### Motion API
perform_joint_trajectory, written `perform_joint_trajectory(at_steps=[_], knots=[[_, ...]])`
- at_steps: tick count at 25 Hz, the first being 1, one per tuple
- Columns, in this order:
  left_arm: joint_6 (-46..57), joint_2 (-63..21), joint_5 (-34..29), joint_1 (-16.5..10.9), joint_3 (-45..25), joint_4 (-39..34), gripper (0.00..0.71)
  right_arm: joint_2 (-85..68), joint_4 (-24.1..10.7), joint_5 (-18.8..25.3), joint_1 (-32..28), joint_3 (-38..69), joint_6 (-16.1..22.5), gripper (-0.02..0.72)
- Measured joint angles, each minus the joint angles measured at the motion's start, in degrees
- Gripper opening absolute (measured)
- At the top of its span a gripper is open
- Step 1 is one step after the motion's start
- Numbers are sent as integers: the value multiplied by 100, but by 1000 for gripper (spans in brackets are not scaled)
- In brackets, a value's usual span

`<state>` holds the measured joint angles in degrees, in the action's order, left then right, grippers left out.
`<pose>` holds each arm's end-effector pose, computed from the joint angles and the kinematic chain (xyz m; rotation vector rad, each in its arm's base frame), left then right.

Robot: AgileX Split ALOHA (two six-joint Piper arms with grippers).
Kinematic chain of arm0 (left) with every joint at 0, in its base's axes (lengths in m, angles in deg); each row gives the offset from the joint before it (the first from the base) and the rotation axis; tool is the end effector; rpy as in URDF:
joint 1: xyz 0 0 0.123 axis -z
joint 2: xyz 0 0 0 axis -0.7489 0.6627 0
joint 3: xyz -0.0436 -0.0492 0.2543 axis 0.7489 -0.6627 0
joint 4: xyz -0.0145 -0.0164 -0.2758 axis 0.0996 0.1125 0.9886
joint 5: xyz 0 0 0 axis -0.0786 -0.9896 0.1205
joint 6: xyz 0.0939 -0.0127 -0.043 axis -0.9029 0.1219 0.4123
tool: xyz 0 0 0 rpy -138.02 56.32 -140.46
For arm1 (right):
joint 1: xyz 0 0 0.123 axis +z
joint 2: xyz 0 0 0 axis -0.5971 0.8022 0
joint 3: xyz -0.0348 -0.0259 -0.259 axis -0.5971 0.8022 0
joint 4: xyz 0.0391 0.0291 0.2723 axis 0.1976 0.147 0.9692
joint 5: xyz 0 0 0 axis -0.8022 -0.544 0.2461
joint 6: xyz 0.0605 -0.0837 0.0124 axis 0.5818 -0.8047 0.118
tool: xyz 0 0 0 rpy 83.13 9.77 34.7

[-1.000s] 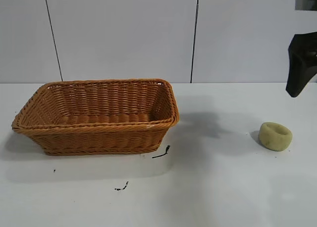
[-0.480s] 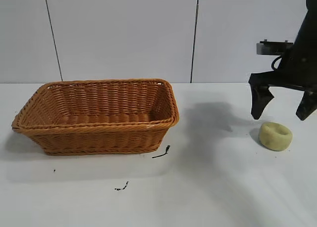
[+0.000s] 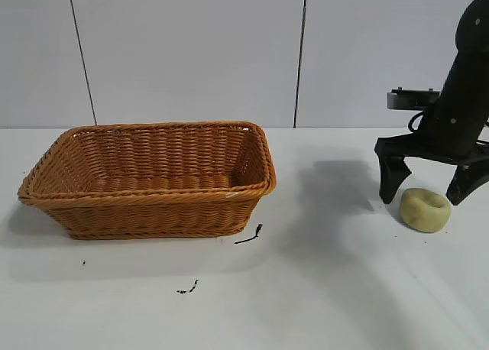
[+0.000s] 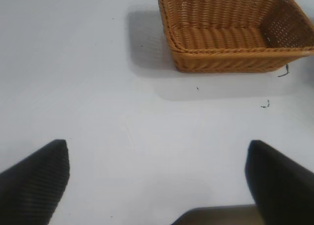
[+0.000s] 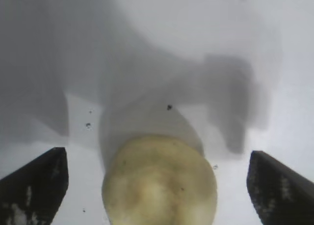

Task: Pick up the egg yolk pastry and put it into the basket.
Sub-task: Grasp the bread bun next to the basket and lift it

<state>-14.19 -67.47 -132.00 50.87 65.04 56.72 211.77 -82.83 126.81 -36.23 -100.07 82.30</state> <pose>0.0499 -0.0074 0.2820 0.0058 2.0512 -0.1206 0.4278 0.0091 0.0724 -0.0122 2.9497 0.0848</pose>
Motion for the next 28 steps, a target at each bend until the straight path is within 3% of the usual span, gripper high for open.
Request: perform_joint_trajectory(at_steps=[11, 17, 28], knots=[[0, 0, 0, 0, 0, 0, 695, 0, 21, -10, 0, 0, -28, 689], [0, 0, 0, 0, 0, 0, 695, 4, 209, 275, 0, 0, -28, 689], [0, 0, 0, 0, 0, 0, 695, 124, 148, 361, 0, 0, -28, 689]])
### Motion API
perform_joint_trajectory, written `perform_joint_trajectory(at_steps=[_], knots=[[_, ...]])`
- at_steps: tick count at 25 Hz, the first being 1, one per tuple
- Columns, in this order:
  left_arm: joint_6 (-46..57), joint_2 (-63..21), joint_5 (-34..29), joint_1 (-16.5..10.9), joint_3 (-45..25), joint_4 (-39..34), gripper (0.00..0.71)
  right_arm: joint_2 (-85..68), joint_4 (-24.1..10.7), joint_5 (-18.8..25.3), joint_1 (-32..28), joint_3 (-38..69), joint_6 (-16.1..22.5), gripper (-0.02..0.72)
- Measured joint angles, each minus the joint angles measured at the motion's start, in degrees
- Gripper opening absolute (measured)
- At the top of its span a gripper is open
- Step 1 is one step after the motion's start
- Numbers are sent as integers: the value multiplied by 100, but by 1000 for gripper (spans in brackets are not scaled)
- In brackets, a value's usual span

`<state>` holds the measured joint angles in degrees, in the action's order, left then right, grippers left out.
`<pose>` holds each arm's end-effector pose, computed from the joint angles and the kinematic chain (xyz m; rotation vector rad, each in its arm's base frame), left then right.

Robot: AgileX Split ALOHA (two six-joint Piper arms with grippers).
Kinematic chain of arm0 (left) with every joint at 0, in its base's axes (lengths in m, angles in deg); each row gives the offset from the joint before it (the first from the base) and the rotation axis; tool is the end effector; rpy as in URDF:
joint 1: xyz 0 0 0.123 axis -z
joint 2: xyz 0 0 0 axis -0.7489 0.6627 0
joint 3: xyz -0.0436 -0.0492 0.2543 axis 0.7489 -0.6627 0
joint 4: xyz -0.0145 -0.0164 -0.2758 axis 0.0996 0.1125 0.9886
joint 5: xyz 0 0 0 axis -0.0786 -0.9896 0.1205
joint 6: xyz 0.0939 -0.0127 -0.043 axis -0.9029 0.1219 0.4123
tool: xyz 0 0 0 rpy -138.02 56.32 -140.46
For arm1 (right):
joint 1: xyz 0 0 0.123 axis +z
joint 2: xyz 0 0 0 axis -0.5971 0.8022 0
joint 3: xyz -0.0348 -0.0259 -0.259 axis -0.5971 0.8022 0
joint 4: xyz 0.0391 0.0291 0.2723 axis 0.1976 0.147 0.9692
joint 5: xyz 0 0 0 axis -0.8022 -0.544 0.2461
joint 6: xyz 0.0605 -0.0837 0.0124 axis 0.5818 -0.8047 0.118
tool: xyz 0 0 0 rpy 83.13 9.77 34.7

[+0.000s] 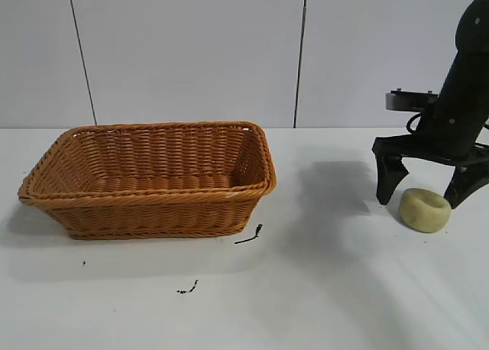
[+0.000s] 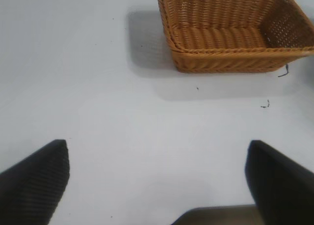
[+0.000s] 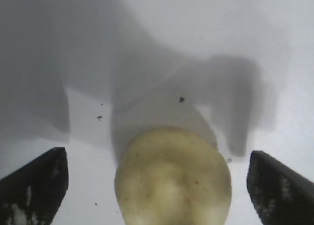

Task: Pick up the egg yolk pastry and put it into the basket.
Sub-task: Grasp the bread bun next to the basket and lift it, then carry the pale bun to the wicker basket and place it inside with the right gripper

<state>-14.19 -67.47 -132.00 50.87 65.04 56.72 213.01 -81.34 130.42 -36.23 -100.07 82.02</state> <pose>0.0499 -0.0074 0.2820 0.0058 2.0512 -0.1206 0.4202 0.0114 0.0624 0.0033 3.0324 0.1215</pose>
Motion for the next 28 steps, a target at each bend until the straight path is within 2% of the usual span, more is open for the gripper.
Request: perform_joint_trajectory(at_steps=[8, 10, 12, 17, 19, 22, 28], knots=[[0, 0, 0, 0, 0, 0, 695, 71, -27, 167, 0, -138, 0, 689], [0, 0, 0, 0, 0, 0, 695, 71, -27, 206, 0, -193, 0, 667], [0, 0, 0, 0, 0, 0, 695, 71, -27, 279, 0, -235, -13, 584], [0, 0, 0, 0, 0, 0, 695, 78, -27, 612, 0, -506, -18, 284], [0, 0, 0, 0, 0, 0, 695, 61, -27, 719, 0, -633, -18, 223], [0, 0, 0, 0, 0, 0, 695, -61, -27, 783, 0, -815, -18, 192], [0, 0, 0, 0, 0, 0, 695, -367, -22, 961, 0, -1118, -18, 183]])
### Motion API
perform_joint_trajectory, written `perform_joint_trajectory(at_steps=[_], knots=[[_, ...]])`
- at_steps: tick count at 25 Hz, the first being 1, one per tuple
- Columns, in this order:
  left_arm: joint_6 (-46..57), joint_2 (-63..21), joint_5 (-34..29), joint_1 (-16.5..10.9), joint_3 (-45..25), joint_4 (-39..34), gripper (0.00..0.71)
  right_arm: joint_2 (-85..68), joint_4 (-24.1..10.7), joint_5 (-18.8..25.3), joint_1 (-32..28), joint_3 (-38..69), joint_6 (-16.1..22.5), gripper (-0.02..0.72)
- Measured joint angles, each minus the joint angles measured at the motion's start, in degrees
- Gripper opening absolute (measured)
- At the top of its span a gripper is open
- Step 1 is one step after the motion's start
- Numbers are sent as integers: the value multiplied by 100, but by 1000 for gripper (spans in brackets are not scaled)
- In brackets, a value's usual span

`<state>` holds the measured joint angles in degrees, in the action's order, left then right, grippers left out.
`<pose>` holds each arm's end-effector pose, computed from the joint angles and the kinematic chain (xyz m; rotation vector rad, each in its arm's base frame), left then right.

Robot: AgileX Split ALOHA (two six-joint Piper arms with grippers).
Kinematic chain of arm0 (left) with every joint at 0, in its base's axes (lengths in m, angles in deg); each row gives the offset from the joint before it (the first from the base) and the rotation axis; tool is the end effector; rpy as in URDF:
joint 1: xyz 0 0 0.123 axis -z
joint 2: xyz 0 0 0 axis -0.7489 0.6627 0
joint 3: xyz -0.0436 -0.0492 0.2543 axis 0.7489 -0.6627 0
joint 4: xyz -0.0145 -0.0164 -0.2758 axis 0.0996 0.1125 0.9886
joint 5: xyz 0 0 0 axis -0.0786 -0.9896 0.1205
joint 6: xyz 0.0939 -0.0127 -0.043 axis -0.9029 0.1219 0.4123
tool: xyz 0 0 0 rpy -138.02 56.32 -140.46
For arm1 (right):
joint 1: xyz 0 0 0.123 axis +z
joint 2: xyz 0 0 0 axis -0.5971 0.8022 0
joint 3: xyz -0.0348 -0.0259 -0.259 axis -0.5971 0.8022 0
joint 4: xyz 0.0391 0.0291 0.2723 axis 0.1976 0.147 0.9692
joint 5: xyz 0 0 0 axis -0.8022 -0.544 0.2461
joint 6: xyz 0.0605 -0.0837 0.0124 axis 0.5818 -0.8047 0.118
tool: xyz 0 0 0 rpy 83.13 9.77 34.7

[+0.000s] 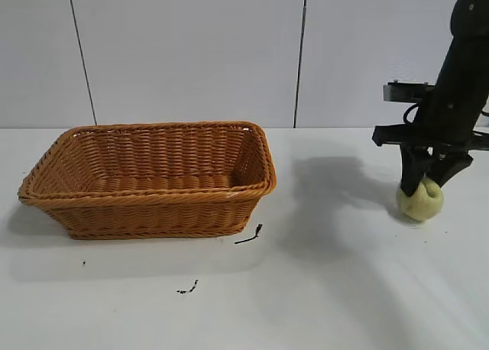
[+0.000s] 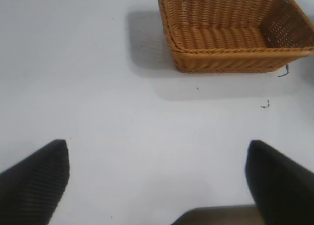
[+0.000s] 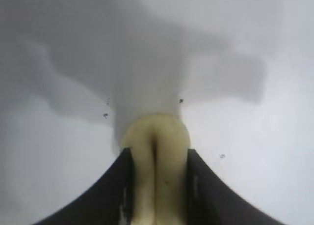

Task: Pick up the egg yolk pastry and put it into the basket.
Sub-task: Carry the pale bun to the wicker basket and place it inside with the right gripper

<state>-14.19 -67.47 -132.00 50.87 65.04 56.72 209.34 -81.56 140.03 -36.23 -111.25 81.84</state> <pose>0.0499 -0.0074 0.2820 0.0058 2.0512 -0.1206 0.4477 0.0125 0.1393 -0.0320 2.9401 0.1284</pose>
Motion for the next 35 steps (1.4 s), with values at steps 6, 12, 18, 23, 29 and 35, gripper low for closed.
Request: perform_joint_trajectory(at_steps=[6, 12, 18, 23, 29, 35], knots=[[0, 0, 0, 0, 0, 0, 695, -228, 42, 100, 42, -18, -7, 182], [0, 0, 0, 0, 0, 0, 695, -267, 8, 336, 525, -696, -9, 182], [0, 0, 0, 0, 0, 0, 695, -271, -24, 365, 1172, -1569, 123, 182], [0, 0, 0, 0, 0, 0, 695, -21, -24, 400, 1865, -2157, 260, 182], [0, 0, 0, 0, 0, 0, 695, 630, -13, 302, 2828, -2822, 332, 182], [0, 0, 0, 0, 0, 0, 695, 1411, -20, -435, 3299, -2949, 546, 182]])
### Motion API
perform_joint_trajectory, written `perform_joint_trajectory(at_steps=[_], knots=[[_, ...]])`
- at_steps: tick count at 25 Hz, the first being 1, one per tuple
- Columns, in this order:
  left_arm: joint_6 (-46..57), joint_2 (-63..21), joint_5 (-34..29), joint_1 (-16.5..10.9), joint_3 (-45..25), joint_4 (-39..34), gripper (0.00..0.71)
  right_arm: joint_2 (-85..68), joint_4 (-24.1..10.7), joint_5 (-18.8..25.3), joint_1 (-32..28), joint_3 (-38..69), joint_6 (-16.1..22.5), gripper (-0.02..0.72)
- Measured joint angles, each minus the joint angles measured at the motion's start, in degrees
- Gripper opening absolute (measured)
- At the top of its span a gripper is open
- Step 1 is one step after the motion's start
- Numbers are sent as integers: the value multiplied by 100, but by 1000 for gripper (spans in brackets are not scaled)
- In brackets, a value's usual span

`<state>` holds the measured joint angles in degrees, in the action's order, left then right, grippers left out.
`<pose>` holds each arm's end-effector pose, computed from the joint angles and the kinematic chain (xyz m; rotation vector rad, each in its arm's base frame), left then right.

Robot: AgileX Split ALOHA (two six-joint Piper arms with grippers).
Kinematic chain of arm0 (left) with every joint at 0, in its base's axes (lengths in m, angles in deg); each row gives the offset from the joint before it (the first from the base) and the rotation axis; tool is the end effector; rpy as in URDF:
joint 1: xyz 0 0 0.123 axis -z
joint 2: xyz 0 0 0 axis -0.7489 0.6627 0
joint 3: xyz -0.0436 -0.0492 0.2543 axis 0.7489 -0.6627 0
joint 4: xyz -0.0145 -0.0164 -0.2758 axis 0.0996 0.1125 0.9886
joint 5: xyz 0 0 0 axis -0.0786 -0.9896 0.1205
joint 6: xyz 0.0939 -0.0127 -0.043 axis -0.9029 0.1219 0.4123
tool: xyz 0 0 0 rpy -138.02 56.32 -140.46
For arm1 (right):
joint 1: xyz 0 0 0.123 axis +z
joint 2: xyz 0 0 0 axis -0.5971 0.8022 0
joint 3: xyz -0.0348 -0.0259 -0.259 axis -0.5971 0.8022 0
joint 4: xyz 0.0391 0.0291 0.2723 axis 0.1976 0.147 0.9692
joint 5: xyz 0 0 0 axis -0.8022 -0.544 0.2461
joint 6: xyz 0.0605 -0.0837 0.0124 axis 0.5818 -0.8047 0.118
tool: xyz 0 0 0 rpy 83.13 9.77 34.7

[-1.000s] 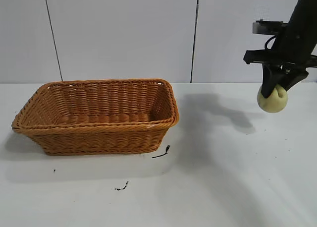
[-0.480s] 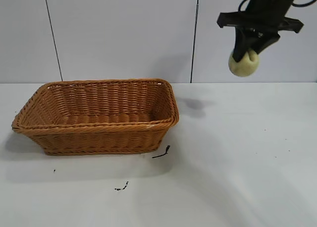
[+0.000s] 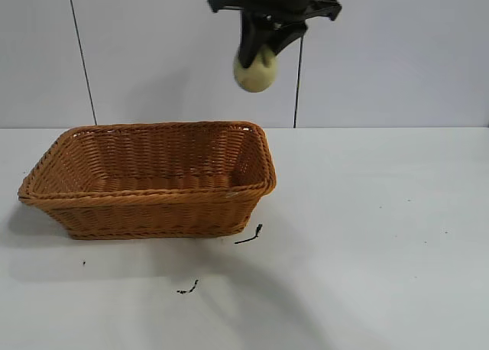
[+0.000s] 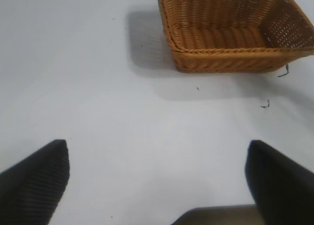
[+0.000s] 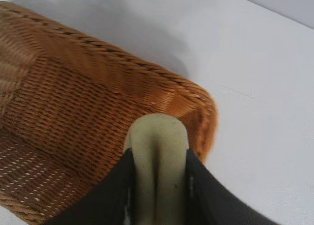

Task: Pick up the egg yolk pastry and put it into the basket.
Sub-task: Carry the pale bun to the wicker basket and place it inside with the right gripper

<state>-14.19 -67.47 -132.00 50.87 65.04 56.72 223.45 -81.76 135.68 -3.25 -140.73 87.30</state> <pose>0.0499 -0.0074 0.2820 0.0058 2.0512 -0.1206 0.4456 0.3040 0.1785 -0.6663 2.5492 0.3426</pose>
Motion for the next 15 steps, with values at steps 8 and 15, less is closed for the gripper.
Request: perform_joint_trajectory(at_steps=[8, 15], knots=[[0, 0, 0, 0, 0, 0, 695, 744, 47, -320, -4, 0, 55, 183], [0, 0, 0, 0, 0, 0, 695, 746, 107, -128, -8, -331, -76, 569]])
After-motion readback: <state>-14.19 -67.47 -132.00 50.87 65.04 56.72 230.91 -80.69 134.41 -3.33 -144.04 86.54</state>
